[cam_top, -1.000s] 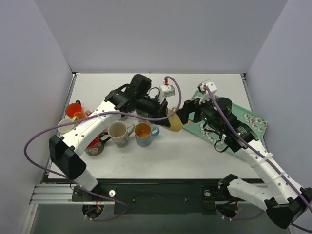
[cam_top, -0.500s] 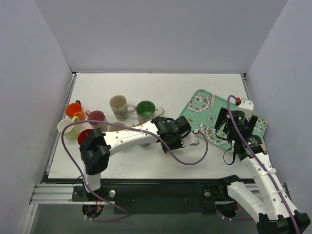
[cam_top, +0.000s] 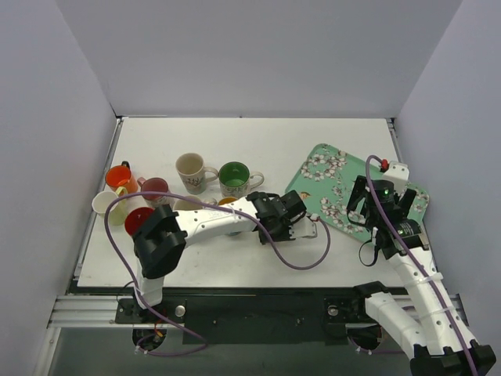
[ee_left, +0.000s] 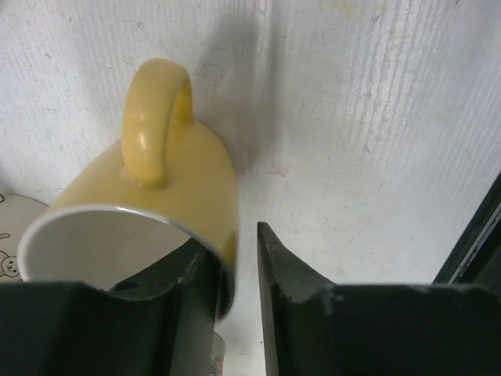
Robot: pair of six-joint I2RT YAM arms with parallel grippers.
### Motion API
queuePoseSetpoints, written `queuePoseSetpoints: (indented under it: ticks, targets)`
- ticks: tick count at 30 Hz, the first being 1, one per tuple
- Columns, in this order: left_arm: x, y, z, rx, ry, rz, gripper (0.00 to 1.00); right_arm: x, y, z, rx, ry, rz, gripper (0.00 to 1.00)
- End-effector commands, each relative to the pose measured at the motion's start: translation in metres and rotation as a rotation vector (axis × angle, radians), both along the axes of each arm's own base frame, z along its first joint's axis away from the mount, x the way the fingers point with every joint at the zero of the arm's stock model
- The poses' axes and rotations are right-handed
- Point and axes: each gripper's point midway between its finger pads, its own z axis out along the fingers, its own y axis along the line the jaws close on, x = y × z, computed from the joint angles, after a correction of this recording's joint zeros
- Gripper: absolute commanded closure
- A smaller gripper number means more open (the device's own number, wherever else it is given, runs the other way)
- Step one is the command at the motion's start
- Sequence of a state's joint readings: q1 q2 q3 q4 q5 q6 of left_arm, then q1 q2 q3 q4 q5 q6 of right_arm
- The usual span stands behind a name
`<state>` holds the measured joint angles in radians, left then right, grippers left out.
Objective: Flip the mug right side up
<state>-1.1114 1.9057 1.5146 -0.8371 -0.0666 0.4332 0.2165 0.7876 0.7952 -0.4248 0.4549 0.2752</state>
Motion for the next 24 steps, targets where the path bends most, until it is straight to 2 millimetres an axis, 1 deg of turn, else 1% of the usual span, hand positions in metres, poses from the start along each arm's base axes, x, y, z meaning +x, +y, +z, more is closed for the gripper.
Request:
queuePoseSetpoints:
  ticks: [1,2,3,4,5,6,7,8,10,11,12,13,14,15,16,17,18,19,20,21,22,23,24]
  targets:
    - [-0.006,-0.014,0.017,-0.094,0.016,-0.039,0.3,-0.003,-0.004,-0.003,-0.017,0.005,-0.005,0.04]
    - [-0.014,-0.017,0.022,-0.123,0.053,-0.053,0.17,-0.003,-0.004,-0.002,-0.018,0.003,-0.008,0.03]
    - [-0.015,-0.018,0.031,-0.147,0.051,-0.052,0.15,-0.004,-0.005,-0.005,-0.022,0.01,-0.012,0.03]
    - [-0.015,-0.019,0.038,-0.164,0.05,-0.051,0.15,-0.003,-0.004,-0.004,-0.016,0.004,-0.008,0.03]
    - [-0.016,-0.018,0.052,-0.189,0.039,-0.05,0.14,-0.004,-0.004,-0.006,-0.016,0.005,-0.008,0.03]
    - [-0.012,-0.02,0.065,-0.217,0.016,-0.044,0.14,-0.002,-0.003,-0.007,-0.009,0.004,-0.001,0.03]
    - [-0.009,-0.017,0.081,-0.246,-0.001,-0.03,0.14,-0.002,-0.001,-0.009,-0.006,0.007,0.006,0.03]
    - [-0.006,-0.019,0.097,-0.283,-0.016,-0.021,0.14,0.0,0.001,-0.01,0.003,0.003,0.017,0.03]
    - [0.007,-0.009,0.128,-0.358,-0.027,0.035,0.13,0.003,0.008,-0.014,0.029,-0.007,0.049,0.03]
    - [0.01,-0.003,0.147,-0.409,-0.041,0.065,0.13,0.002,0.01,-0.02,0.035,-0.007,0.06,0.03]
    - [0.024,0.007,0.157,-0.44,-0.059,0.114,0.12,0.005,0.015,-0.018,0.056,-0.032,0.082,0.03]
    - [0.029,0.017,0.176,-0.501,-0.089,0.153,0.12,0.004,0.017,-0.023,0.064,-0.041,0.09,0.03]
    - [0.048,0.034,0.184,-0.533,-0.118,0.229,0.12,0.006,0.019,-0.024,0.076,-0.064,0.1,0.03]
    - [0.056,0.049,0.203,-0.589,-0.176,0.27,0.11,0.005,0.02,-0.027,0.085,-0.082,0.1,0.03]
    - [0.07,0.077,0.227,-0.657,-0.239,0.36,0.11,0.005,0.02,-0.033,0.091,-0.095,0.102,0.03]
    - [0.081,0.09,0.231,-0.687,-0.283,0.414,0.11,0.005,0.019,-0.031,0.095,-0.126,0.097,0.03]
    - [0.092,0.126,0.253,-0.752,-0.351,0.524,0.1,0.004,0.02,-0.037,0.096,-0.128,0.097,0.03]
    - [0.104,0.146,0.253,-0.775,-0.405,0.597,0.1,0.004,0.019,-0.035,0.099,-0.16,0.095,0.03]
    - [0.11,0.179,0.284,-0.873,-0.513,0.683,0.1,0.002,0.019,-0.044,0.1,-0.153,0.095,0.03]
    - [0.112,0.203,0.272,-0.857,-0.556,0.76,0.09,0.004,0.019,-0.042,0.104,-0.18,0.098,0.03]
    - [0.113,0.23,0.286,-0.894,-0.637,0.837,0.1,0.002,0.019,-0.051,0.103,-0.168,0.1,0.03]
    - [0.115,0.253,0.268,-0.835,-0.676,0.923,0.1,0.002,0.021,-0.05,0.112,-0.186,0.108,0.03]
    - [0.112,0.264,0.274,-0.866,-0.724,0.959,0.1,0.001,0.022,-0.053,0.123,-0.188,0.109,0.03]
